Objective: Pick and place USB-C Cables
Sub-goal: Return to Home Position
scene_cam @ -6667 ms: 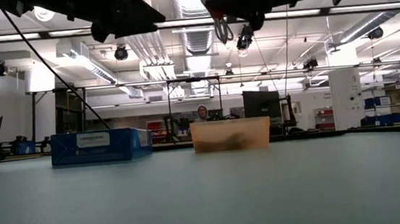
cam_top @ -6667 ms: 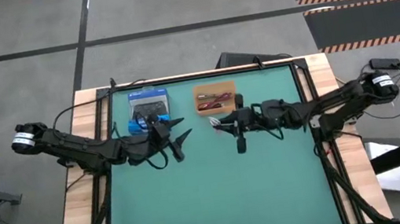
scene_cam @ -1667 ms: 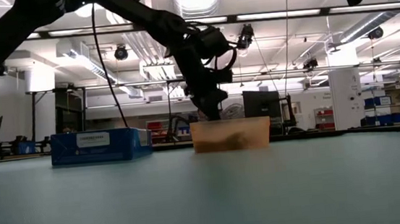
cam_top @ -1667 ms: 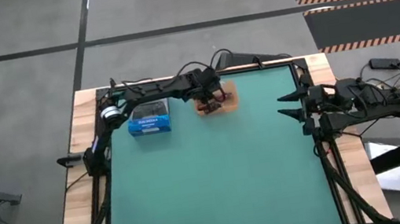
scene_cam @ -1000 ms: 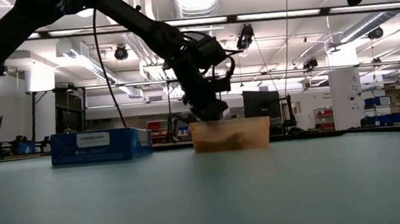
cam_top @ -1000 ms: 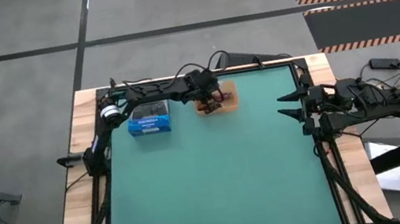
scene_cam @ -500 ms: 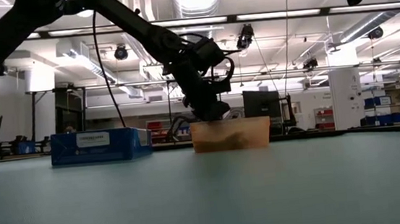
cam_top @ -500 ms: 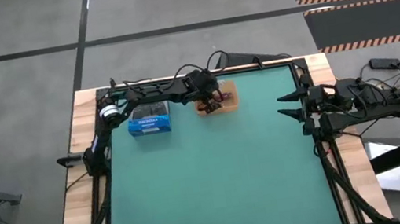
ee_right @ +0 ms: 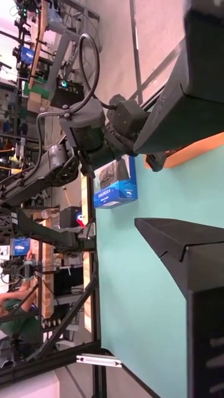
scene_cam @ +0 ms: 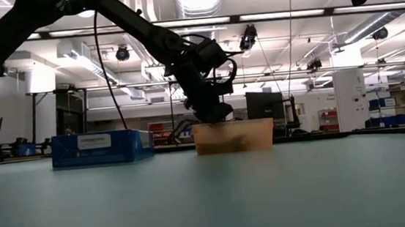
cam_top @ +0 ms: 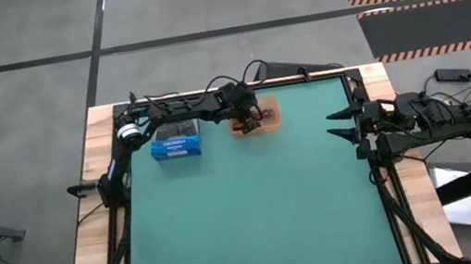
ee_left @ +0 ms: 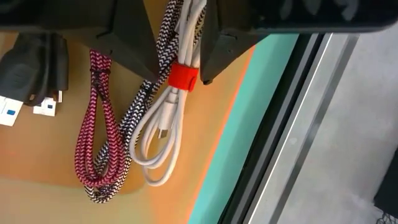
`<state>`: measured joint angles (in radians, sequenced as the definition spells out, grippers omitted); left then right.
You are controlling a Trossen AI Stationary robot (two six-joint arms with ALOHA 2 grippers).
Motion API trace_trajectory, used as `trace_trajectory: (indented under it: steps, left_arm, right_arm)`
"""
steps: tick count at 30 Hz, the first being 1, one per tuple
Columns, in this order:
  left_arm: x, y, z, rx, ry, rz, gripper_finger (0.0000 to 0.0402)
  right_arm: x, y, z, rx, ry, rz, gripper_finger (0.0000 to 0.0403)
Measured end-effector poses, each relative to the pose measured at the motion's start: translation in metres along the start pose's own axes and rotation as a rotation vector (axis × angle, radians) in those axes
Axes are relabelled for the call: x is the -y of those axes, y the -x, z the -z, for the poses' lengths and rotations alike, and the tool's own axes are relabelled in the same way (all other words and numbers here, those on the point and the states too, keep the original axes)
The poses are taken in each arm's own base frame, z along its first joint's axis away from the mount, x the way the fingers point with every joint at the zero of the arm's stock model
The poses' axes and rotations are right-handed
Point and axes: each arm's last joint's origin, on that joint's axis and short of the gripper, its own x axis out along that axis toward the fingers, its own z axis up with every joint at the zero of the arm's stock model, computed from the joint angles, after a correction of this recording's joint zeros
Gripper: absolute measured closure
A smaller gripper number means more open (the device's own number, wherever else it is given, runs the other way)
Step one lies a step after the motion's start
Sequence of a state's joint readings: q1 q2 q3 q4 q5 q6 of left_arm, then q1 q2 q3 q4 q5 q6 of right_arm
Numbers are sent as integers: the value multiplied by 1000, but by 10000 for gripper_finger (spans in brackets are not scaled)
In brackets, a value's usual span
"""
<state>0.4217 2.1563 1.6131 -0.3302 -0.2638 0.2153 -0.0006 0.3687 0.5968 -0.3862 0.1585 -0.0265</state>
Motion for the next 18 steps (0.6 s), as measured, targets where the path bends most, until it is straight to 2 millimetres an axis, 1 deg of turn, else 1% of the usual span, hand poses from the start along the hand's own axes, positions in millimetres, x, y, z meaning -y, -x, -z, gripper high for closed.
trace_trajectory:
  steps: [6,10,13,15,18]
  left_arm:
    - [0,0,0,0,1,-1,288]
    - [3,9,-2,-16,-18,3,287]
    - [7,29,-9,-2,-31,16,287]
    - [11,48,-16,27,-37,27,288]
    - [24,79,-23,66,-43,53,288]
  right_arm:
    - [0,0,1,-6,1,0,234]
    - [0,0,1,-7,1,0,234]
    - [0,-1,1,-7,8,-1,234]
    - [-1,-3,3,4,25,-5,234]
    - [-3,-9,8,65,68,-47,234]
